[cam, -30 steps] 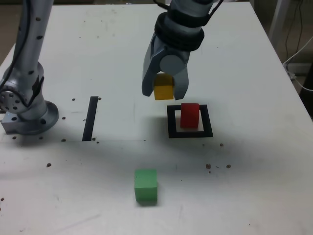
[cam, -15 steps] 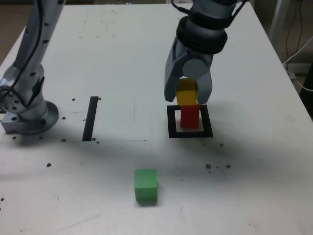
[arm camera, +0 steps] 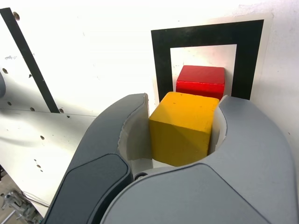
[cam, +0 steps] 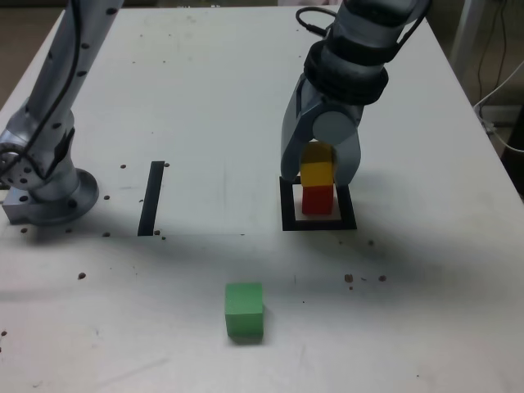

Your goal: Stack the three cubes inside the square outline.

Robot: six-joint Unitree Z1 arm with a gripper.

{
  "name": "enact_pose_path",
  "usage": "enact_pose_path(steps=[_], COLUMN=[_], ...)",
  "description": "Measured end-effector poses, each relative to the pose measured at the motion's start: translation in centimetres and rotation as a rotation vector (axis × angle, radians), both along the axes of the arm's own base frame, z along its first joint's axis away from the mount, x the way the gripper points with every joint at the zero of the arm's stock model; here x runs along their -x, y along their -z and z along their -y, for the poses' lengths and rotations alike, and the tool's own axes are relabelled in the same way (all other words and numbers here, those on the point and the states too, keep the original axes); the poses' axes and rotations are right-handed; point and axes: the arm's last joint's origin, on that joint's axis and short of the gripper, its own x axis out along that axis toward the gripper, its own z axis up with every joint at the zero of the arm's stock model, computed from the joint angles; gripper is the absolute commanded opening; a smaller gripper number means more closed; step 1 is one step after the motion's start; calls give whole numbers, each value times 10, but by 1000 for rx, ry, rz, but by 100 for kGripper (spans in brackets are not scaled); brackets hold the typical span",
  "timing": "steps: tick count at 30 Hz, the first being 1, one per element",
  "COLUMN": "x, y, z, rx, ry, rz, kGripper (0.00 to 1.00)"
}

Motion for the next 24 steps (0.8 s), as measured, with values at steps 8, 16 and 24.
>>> enact_pose_path(steps=[8, 16, 24], x=[-2, -2, -1], y=[3, 6, 12], z=[0, 0, 0], rx=[0, 1, 4], ry=[0, 5, 11], rz=[-3, -7, -23], kGripper=[30, 45, 86])
